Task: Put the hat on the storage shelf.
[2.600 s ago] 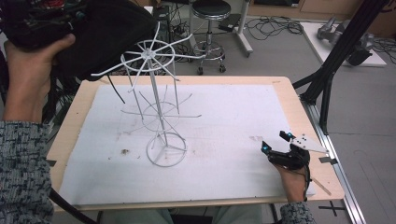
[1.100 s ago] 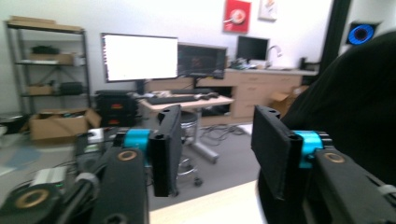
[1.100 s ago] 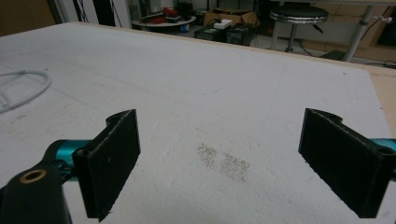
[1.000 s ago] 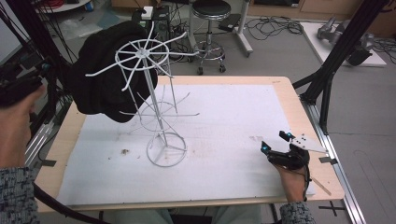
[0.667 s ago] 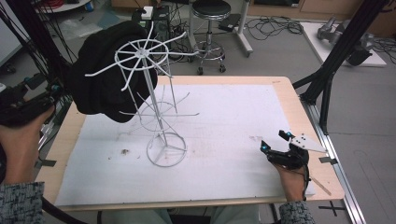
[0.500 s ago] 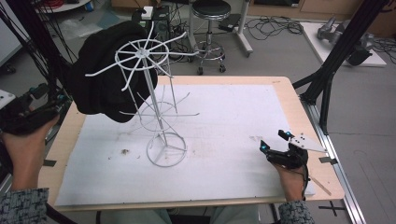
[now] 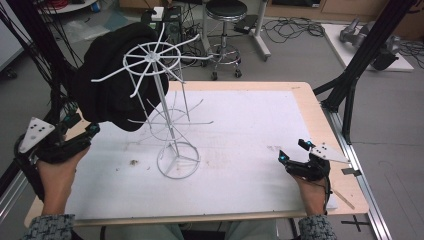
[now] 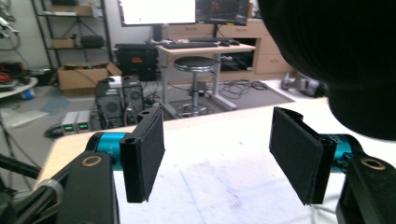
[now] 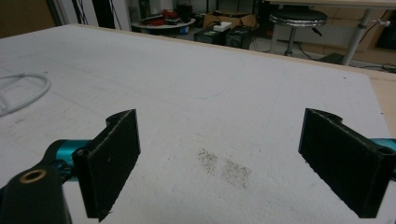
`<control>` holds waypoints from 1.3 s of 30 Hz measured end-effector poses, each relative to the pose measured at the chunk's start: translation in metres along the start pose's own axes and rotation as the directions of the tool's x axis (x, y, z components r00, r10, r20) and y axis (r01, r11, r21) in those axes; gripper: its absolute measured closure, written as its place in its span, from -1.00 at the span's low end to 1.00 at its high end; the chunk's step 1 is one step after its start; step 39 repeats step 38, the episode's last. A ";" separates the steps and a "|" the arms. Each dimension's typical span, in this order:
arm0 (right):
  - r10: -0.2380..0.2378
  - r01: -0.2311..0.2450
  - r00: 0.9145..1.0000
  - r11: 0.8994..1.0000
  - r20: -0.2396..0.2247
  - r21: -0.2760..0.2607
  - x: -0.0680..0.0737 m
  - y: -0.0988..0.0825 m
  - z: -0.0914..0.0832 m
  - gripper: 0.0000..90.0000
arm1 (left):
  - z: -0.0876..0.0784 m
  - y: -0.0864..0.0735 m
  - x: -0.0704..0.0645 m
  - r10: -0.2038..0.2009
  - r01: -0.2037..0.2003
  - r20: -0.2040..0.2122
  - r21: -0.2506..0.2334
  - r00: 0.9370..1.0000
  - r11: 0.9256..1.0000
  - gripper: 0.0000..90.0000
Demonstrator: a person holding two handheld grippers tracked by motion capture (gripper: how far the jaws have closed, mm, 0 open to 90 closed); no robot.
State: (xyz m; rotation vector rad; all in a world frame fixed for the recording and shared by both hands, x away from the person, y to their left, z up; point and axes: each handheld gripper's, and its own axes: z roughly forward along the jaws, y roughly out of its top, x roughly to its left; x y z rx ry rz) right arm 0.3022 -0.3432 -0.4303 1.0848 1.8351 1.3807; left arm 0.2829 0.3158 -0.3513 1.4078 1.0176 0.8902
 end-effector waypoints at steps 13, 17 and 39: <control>-0.005 0.005 1.000 1.000 -0.001 0.001 -0.001 0.000 0.000 -0.74 | 0.023 -0.034 -0.029 0.002 -0.006 0.051 0.072 0.999 0.997 -0.29; -0.004 0.004 1.000 1.000 0.000 0.001 -0.002 0.000 0.000 -0.74 | 0.027 -0.042 -0.036 0.009 -0.013 0.055 0.078 0.998 0.997 -0.29; -0.012 0.012 1.000 1.000 0.000 0.005 -0.002 -0.001 0.001 -0.74 | 0.035 -0.067 -0.051 0.027 -0.036 0.075 0.123 0.997 0.992 -0.33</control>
